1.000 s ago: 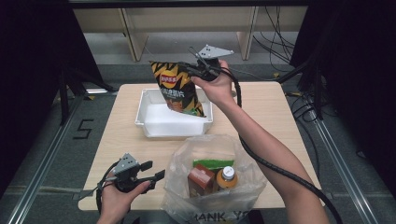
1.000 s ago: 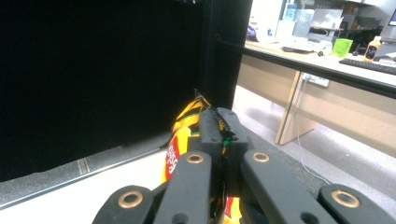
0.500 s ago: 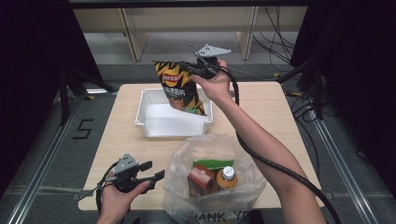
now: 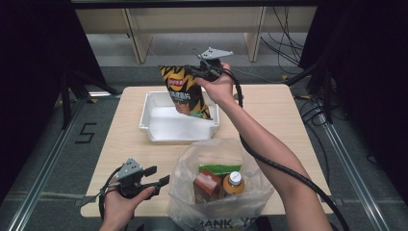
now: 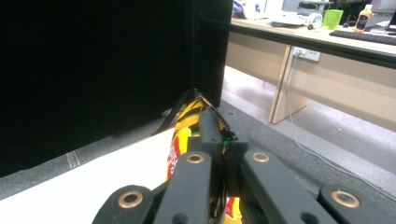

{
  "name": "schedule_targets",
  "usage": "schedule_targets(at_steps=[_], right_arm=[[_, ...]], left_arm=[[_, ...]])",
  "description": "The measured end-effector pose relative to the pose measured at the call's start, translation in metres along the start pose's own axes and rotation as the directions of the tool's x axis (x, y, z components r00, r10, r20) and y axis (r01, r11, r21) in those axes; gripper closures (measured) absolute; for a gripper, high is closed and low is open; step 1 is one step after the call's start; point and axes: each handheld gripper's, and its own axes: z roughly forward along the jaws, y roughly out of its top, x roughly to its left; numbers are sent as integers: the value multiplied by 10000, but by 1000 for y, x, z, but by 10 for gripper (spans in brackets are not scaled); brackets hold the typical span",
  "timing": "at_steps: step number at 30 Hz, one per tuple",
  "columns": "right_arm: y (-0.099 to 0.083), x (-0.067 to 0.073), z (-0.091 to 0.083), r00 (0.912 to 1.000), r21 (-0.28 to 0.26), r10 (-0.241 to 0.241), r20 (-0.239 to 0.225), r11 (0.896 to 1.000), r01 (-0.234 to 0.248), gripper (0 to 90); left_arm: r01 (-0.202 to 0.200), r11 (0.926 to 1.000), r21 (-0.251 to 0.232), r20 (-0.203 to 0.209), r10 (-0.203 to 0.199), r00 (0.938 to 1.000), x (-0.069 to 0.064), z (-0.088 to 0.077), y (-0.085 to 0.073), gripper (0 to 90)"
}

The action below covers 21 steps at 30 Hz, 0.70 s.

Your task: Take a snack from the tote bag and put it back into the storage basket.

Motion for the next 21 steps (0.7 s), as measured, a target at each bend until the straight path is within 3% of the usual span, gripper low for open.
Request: schedule_targets(at_steps=[14, 15, 21], right_arm=[[-7, -8, 15, 9996, 383, 231, 179, 9990, -237, 900], [-7, -8, 16, 9997, 358, 224, 117, 9991, -228, 900], [-8, -10, 20, 9995, 581, 288, 103, 9979, -294, 900]], left_arm=[[138, 9999, 24, -23, -138, 9999, 0, 0, -1, 347], [-40, 10000, 31, 17, 40, 10000, 0, 0, -1, 347], [7, 10000, 49, -39, -7, 10000, 0, 0, -1, 347]])
